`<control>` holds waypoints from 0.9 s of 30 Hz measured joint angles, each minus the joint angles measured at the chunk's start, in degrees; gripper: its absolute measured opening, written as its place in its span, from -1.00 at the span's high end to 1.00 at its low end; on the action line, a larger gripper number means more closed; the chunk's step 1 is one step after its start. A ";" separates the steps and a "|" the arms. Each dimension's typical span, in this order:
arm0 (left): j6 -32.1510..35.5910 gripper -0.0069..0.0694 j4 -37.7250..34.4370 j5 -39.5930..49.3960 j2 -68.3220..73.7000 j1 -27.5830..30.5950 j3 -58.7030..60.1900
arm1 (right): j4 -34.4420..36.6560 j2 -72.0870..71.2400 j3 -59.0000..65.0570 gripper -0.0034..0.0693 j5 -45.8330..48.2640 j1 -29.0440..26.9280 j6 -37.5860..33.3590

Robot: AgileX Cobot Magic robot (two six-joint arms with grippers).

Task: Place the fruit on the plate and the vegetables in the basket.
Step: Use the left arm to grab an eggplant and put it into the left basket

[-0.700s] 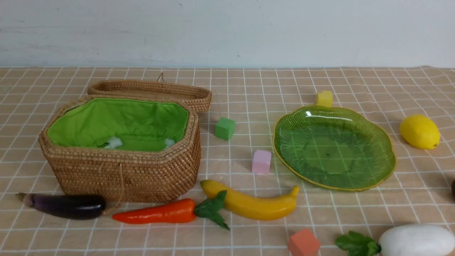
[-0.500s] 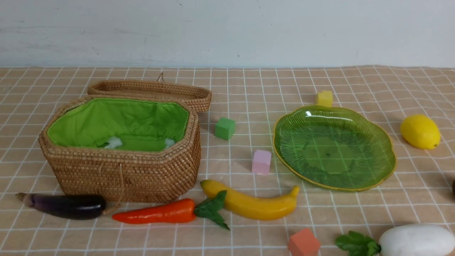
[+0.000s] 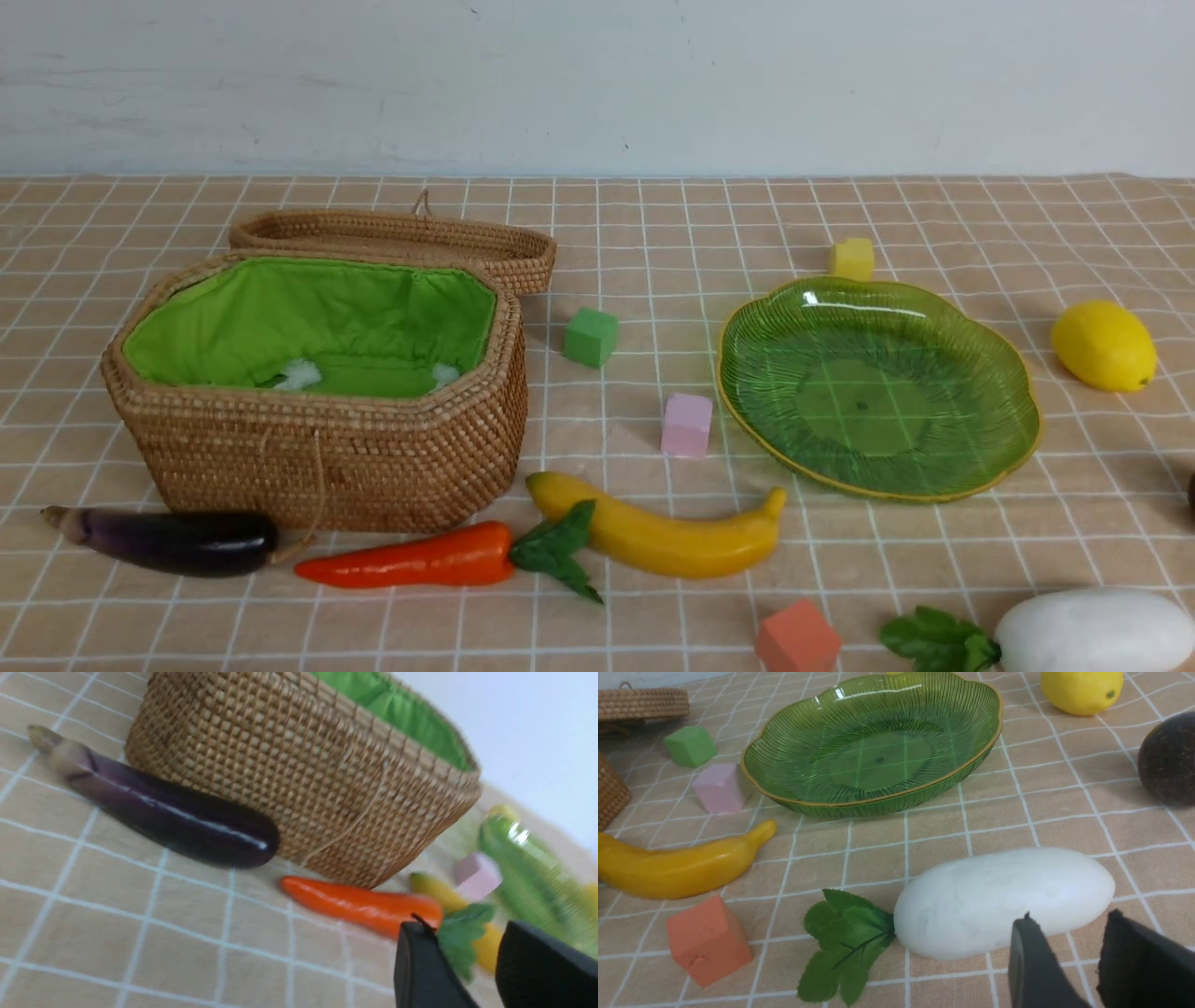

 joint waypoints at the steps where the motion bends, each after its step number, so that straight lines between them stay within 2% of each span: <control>1: -0.62 0.19 -0.56 -0.35 0.00 0.00 0.00 | 0.00 0.00 0.00 0.25 0.00 0.00 0.00; 3: -3.86 0.19 -7.35 -5.15 0.00 0.00 0.00 | 0.00 0.00 0.00 0.25 0.00 0.00 0.00; 7: -4.87 0.22 -12.22 -10.94 0.00 0.00 0.00 | 0.00 0.00 0.00 0.25 0.00 0.00 0.00; 10: -2.91 0.45 -12.14 -9.51 0.00 0.00 -2.65 | 0.00 0.00 0.00 0.25 0.00 0.00 0.00; 14: 4.20 0.85 -9.39 -1.39 1.32 0.00 -10.19 | 0.00 0.00 0.00 0.25 0.00 0.00 0.00; 22: 17.10 0.85 -8.88 16.78 17.65 0.00 -22.69 | 0.75 0.00 0.00 0.25 -0.73 0.00 0.67; 24: 21.03 0.85 -9.22 22.69 22.21 0.00 -26.08 | 5.11 0.00 0.25 0.25 -2.28 0.00 3.64; 25: 21.03 0.85 -9.22 22.69 22.64 0.00 -26.08 | 5.72 0.00 0.31 0.25 -2.48 0.00 4.05; 26: 25.40 0.85 -9.78 28.06 25.87 0.00 -28.62 | 10.90 0.00 0.44 0.25 -4.15 0.00 7.52; 27: 25.40 0.85 -9.78 28.06 25.87 0.00 -28.62 | 11.53 0.00 0.44 0.25 -4.39 0.00 8.32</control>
